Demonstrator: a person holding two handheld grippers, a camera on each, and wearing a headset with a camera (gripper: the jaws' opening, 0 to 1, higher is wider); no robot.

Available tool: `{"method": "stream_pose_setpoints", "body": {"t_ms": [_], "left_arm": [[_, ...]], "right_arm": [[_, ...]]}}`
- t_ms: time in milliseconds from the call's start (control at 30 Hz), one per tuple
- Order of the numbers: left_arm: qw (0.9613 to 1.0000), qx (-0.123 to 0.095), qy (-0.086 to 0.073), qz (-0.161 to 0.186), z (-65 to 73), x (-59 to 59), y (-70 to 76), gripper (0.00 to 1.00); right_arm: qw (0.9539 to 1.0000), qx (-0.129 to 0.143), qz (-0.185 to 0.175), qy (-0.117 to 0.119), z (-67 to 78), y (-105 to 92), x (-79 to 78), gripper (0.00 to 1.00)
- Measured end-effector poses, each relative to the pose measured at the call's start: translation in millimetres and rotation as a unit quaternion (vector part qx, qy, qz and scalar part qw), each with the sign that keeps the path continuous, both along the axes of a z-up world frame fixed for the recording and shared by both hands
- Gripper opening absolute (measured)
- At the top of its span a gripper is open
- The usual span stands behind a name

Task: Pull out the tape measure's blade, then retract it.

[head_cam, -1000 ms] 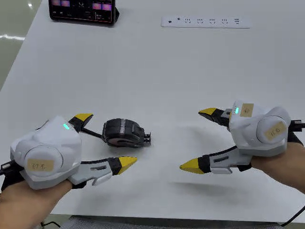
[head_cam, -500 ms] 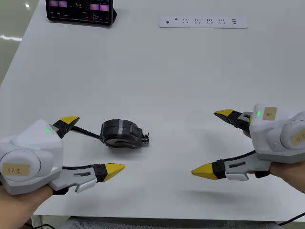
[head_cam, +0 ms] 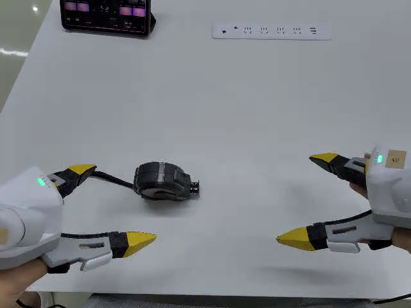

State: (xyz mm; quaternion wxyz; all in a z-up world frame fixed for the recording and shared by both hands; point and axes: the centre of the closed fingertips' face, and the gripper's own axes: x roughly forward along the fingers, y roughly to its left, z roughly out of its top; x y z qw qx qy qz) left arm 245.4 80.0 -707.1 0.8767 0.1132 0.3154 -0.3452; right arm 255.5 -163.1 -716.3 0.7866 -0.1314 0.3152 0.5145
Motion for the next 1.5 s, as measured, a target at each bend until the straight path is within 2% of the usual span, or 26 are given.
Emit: {"method": "stream_pose_setpoints", "body": {"t_ms": [167,467,500,667,833,967,1100,1167,1233,1300,1400,1500], "left_arm": [[1.0000,-0.002,0.001,0.001,1.7,-1.3,3.6,0.99],[0.9999,-0.001,-0.001,0.013,3.9,2.2,15.8,0.99],[0.9999,-0.003,0.004,0.012,3.3,1.0,15.8,0.99],[0.9999,-0.006,0.006,0.007,2.2,-1.5,15.3,0.99],[0.9998,-0.009,0.016,0.000,0.3,-5.8,14.6,0.99],[0.9998,-0.007,0.017,-0.003,0.8,-7.3,15.3,0.99],[0.9996,-0.005,0.027,-0.007,-2.6,-11.7,16.1,0.99],[0.9995,-0.006,0.031,-0.008,-3.6,-13.8,16.1,0.96],[0.9996,0.003,0.028,-0.008,-4.2,-13.8,18.1,0.95],[0.9995,-0.001,0.032,-0.008,-4.6,-14.7,17.9,0.93],[0.9992,-0.005,0.038,-0.009,-7.6,-15.7,17.7,0.99],[0.9992,-0.002,0.037,-0.012,-9.3,-16.4,18.1,0.99]], "right_arm": [[1.0000,-0.002,-0.004,0.007,2.3,-8.1,-5.2,0.99],[0.9997,-0.016,-0.014,0.010,1.9,-28.7,-14.4,0.99],[0.9997,-0.017,-0.016,0.011,2.0,-30.7,-15.7,0.99],[0.9995,-0.020,-0.019,0.011,1.9,-37.4,-19.2,0.99],[0.9995,-0.018,-0.023,0.011,2.6,-39.7,-20.4,0.99],[0.9995,-0.019,-0.023,0.013,1.8,-41.0,-21.3,0.99],[0.9994,-0.021,-0.022,0.015,-0.1,-43.3,-23.3,0.99],[0.9994,-0.022,-0.023,0.017,-1.3,-45.0,-24.0,0.99],[0.9993,-0.022,-0.024,0.018,-1.9,-46.6,-24.3,0.99],[0.9993,-0.023,-0.025,0.019,-1.8,-47.2,-24.6,0.99],[0.9992,-0.024,-0.026,0.020,-2.9,-49.2,-25.2,0.99],[0.9991,-0.027,-0.026,0.022,-4.5,-50.6,-26.3,0.99]]}}
